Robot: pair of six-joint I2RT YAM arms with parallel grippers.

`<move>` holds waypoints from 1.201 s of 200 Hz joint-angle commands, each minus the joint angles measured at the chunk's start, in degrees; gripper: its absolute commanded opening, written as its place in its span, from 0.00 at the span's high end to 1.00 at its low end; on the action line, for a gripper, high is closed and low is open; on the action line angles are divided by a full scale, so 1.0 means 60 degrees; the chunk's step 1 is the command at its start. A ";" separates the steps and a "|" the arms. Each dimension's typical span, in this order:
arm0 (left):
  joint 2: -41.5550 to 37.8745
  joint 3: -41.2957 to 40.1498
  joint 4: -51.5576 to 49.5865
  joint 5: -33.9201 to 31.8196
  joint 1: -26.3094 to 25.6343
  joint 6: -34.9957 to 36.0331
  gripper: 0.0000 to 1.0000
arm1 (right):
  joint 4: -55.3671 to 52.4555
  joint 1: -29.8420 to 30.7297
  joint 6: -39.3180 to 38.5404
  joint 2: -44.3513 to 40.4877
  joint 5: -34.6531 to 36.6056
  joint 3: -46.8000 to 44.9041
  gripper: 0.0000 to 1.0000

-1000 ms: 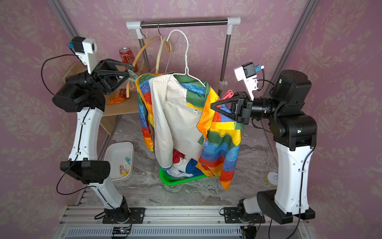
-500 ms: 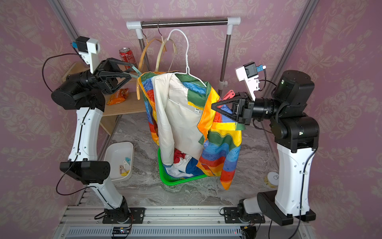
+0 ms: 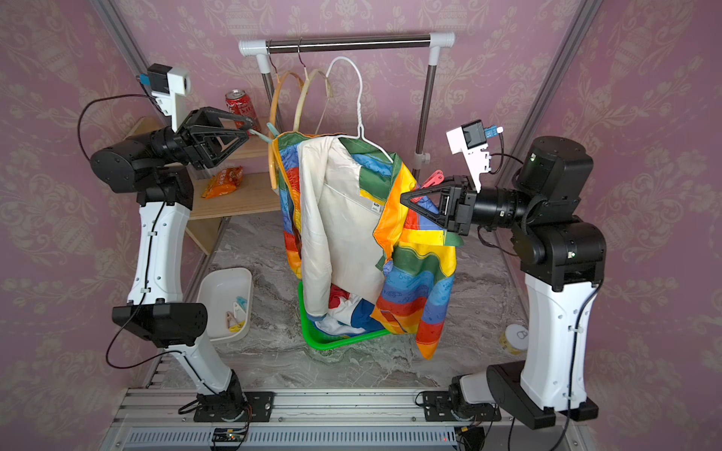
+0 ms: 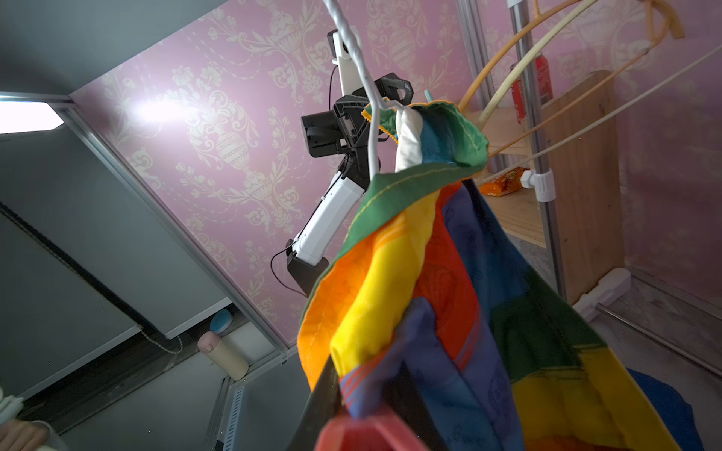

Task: Remove the clothespins securing jackets to the hanger
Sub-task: Adjust the hanger.

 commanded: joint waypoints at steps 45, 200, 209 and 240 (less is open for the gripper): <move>-0.3445 -0.1745 -1.1505 -0.5636 0.1259 0.8336 0.19 | 0.0575 0.1342 -0.2123 -0.0958 0.4881 -0.1289 1.00; -0.4470 -0.3945 -1.4541 -1.1914 -0.5473 0.7281 0.24 | 0.2353 0.8296 -0.7147 -0.0305 1.6205 -0.3706 1.00; -0.4544 -0.3984 -1.4617 -1.2287 -0.5566 0.7336 0.24 | 0.2593 0.8527 -0.7287 -0.0402 1.6504 -0.3952 1.00; -0.5350 -0.4070 -1.4921 -1.3845 -0.5569 0.7866 0.20 | 0.3525 0.9566 -0.8579 -0.0526 1.8466 -0.4929 1.00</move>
